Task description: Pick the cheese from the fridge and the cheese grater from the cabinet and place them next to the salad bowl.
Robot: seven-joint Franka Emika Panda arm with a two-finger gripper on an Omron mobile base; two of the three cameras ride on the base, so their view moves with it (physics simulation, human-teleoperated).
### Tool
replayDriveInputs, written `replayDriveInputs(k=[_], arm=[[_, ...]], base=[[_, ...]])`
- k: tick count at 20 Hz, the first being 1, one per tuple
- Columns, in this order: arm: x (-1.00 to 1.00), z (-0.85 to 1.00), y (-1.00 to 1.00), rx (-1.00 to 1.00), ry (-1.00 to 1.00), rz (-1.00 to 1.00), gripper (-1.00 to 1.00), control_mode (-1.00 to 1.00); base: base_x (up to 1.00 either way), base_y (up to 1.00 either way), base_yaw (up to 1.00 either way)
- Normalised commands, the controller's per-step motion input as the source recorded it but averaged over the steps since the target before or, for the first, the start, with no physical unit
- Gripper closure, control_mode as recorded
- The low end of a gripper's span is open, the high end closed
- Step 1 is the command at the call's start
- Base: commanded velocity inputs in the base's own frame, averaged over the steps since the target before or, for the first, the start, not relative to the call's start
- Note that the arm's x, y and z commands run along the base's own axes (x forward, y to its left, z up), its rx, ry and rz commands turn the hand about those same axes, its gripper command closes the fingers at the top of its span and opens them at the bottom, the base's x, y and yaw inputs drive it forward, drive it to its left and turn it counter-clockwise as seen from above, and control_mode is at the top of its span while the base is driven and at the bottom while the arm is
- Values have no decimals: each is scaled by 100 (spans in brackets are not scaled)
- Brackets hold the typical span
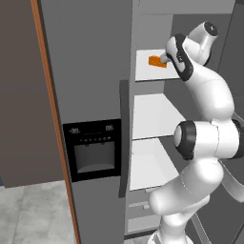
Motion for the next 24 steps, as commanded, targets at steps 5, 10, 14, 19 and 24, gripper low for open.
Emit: replayDriveInputs(k=[5, 10, 14, 19, 24], arm=[[22, -6, 0, -2, 0, 0, -100, -100], [22, -10, -4, 0, 1, 0, -100, -100], [20, -13, 0, 0, 3, 0, -100, -100], [28, -9, 0, 0, 7, 0, -100, -100], [26, -7, -2, 0, 3, 0, -100, -100]], base=[[0, 0, 0], [0, 0, 0], [0, 0, 0], [0, 0, 0], [0, 0, 0]])
